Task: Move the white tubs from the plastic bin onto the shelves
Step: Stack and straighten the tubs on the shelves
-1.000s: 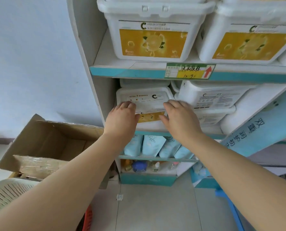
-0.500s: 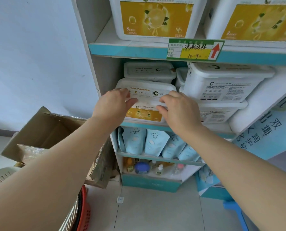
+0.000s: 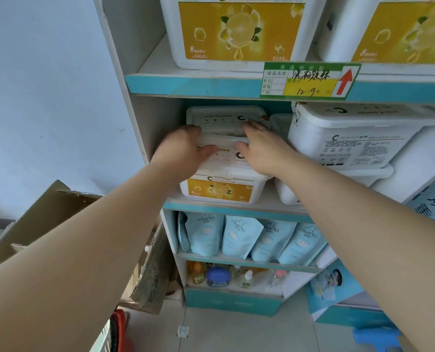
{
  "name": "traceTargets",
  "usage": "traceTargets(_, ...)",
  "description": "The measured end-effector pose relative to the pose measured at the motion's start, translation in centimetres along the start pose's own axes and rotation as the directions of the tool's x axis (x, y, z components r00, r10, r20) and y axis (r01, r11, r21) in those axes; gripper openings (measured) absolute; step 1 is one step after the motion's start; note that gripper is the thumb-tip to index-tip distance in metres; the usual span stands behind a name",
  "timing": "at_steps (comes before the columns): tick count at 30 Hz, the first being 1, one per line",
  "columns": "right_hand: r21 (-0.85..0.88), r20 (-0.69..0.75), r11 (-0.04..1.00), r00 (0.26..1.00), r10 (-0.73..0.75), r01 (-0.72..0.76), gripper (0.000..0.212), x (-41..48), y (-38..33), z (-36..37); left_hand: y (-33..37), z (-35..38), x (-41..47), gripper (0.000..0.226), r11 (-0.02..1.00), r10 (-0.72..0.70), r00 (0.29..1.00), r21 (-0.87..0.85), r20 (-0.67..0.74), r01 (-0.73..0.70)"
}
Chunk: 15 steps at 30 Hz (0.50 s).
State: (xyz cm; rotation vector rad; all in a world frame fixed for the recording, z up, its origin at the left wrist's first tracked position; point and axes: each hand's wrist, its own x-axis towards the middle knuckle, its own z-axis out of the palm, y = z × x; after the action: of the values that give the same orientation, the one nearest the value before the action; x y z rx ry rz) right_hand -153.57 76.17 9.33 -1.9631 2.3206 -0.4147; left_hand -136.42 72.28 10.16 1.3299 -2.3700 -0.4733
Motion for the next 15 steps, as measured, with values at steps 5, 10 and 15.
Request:
traceTargets(5,-0.016,-0.008,1.0,1.0,0.017,-0.017,0.046,1.1,0.1,0.5,-0.5,0.4,0.2,0.052,0.997,-0.014,0.999,-0.077,-0.038,0.011)
traceTargets(10,0.018,-0.067,0.999,0.997,-0.034,0.035,0.034,0.6,0.0,0.0,-0.6,0.7,0.6,0.053,0.999,0.019,1.0,-0.037,-0.009,-0.019)
traceTargets(15,0.078,-0.097,0.995,0.994,-0.058,0.065,0.032,0.5,-0.8,-0.1,-0.8,0.6,1.6,0.054,0.997,0.031,0.997,0.071,0.073,-0.037)
